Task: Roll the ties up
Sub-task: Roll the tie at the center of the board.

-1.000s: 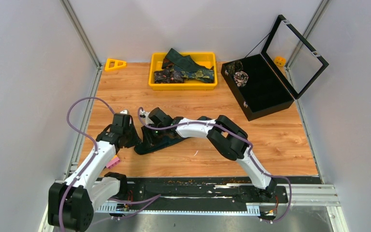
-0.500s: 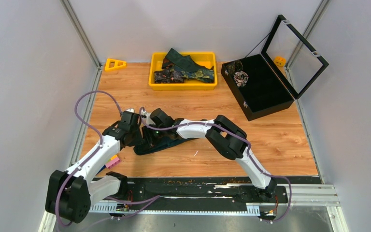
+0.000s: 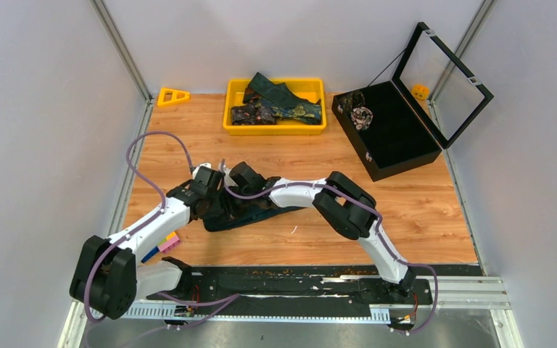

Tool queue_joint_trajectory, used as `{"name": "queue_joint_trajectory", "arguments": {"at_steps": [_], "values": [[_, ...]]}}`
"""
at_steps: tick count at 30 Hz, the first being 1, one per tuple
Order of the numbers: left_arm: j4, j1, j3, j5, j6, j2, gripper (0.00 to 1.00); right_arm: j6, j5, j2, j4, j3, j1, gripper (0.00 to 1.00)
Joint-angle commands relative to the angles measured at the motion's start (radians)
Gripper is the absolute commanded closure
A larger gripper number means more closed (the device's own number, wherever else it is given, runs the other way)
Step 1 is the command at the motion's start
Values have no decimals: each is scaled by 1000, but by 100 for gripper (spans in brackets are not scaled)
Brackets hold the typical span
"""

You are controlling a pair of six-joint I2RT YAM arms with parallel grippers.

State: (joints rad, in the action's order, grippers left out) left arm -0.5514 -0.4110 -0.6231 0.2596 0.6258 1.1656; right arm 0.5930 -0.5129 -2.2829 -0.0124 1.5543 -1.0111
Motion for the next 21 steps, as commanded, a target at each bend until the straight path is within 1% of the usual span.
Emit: {"name": "queue_joint_trajectory", "arguments": {"at_steps": [1, 13, 17, 21], "values": [[35, -44, 2, 6, 50, 49, 100, -79, 61, 92, -80, -18, -13, 84], [15, -123, -22, 81, 97, 95, 100, -131, 161, 261, -155, -123, 17, 83], [3, -139, -25, 92, 109, 92, 100, -144, 185, 331, -147, -194, 34, 83], [-35, -152, -36, 116, 122, 84, 100, -151, 189, 358, -119, -252, 47, 83]]}}
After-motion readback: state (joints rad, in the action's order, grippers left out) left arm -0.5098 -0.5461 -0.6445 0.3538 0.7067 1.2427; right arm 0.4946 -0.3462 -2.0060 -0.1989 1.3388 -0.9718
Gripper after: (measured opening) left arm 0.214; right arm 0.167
